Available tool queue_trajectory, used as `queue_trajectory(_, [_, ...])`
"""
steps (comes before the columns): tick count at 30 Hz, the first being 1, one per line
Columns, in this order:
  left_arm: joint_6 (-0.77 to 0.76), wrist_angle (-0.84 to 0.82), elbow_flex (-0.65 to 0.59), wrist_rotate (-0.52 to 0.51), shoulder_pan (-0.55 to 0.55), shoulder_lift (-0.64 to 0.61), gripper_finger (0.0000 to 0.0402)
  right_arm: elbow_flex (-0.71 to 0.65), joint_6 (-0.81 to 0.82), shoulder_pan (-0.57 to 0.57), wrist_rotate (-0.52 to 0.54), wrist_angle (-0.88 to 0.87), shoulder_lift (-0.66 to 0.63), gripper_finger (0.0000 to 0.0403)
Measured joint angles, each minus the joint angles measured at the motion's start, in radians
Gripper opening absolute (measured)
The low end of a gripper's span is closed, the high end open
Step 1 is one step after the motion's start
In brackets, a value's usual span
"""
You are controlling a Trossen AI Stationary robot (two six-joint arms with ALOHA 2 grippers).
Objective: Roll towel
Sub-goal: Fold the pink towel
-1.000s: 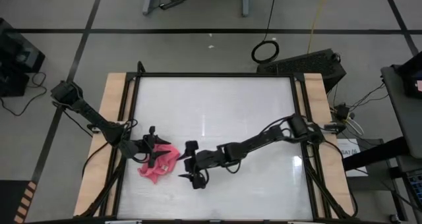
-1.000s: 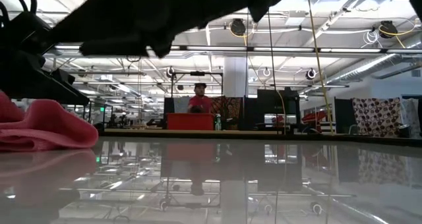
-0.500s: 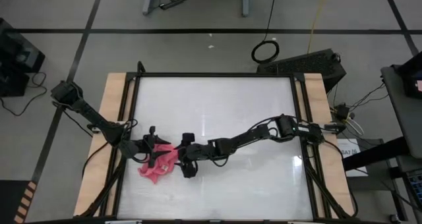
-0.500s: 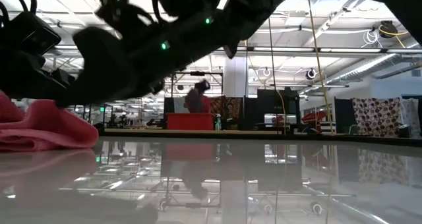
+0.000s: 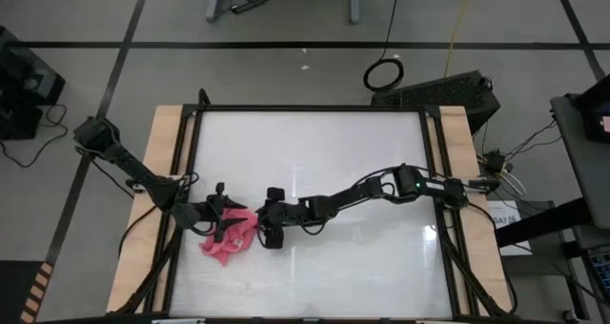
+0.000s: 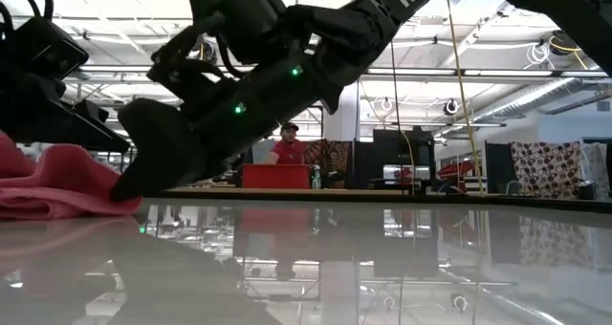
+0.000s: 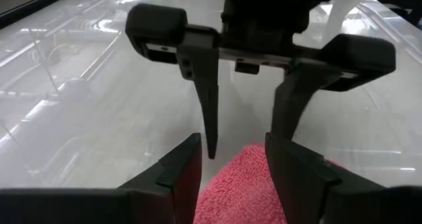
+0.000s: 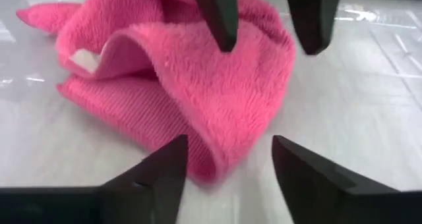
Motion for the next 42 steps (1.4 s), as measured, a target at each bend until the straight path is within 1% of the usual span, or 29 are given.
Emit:
queue_trajectory(3, [0.000, -0.001, 0.000, 0.000, 0.000, 0.000, 0.0173, 0.001, -0.005, -0.002, 0.002, -0.008, -0.001, 0.0129])
queue_trajectory(6, [0.000, 0.000, 0.000, 0.000, 0.000, 0.000, 0.0173, 0.001, -0.033, -0.001, 0.002, -0.018, -0.004, 0.0046])
queue_trajectory(7, [0.000, 0.000, 0.000, 0.000, 0.000, 0.000, 0.0173, 0.001, -0.046, -0.001, 0.002, -0.018, -0.006, 0.0024])
queue_trajectory(8, [0.000, 0.000, 0.000, 0.000, 0.000, 0.000, 0.0173, 0.001, -0.055, -0.001, 0.001, -0.018, -0.008, 0.0013])
queue_trajectory(12, [0.000, 0.000, 0.000, 0.000, 0.000, 0.000, 0.0173, 0.001, -0.060, 0.003, 0.000, -0.064, -0.014, 0.0004])
queue_trajectory(16, [0.000, 0.000, 0.000, 0.000, 0.000, 0.000, 0.0173, 0.006, -0.081, 0.011, 0.006, -0.192, -0.060, 0.0002])
queue_trajectory(22, [0.000, 0.000, 0.000, 0.000, 0.000, 0.000, 0.0173, 0.009, -0.088, 0.035, 0.008, -0.395, -0.194, 0.0001])
queue_trajectory(27, [0.000, 0.006, 0.000, -0.001, 0.003, 0.000, 0.0173, 0.009, -0.090, 0.065, 0.008, -0.596, -0.355, 0.0000])
queue_trajectory(31, [-0.003, 0.087, 0.000, -0.005, 0.008, 0.000, 0.0173, 0.009, -0.080, 0.092, 0.008, -0.757, -0.496, 0.0000])
queue_trajectory(35, [0.003, 0.230, 0.001, -0.024, 0.007, 0.000, 0.0173, 0.009, -0.060, 0.117, 0.005, -0.888, -0.634, 0.0000])
queue_trajectory(38, [0.088, 0.383, 0.001, -0.071, 0.007, -0.001, 0.0173, 0.009, -0.020, 0.122, 0.004, -0.984, -0.713, 0.0000])
queue_trajectory(42, [0.187, 0.529, 0.001, -0.076, 0.007, 0.000, 0.0173, 0.009, 0.035, 0.119, 0.008, -1.091, -0.767, 0.0000])
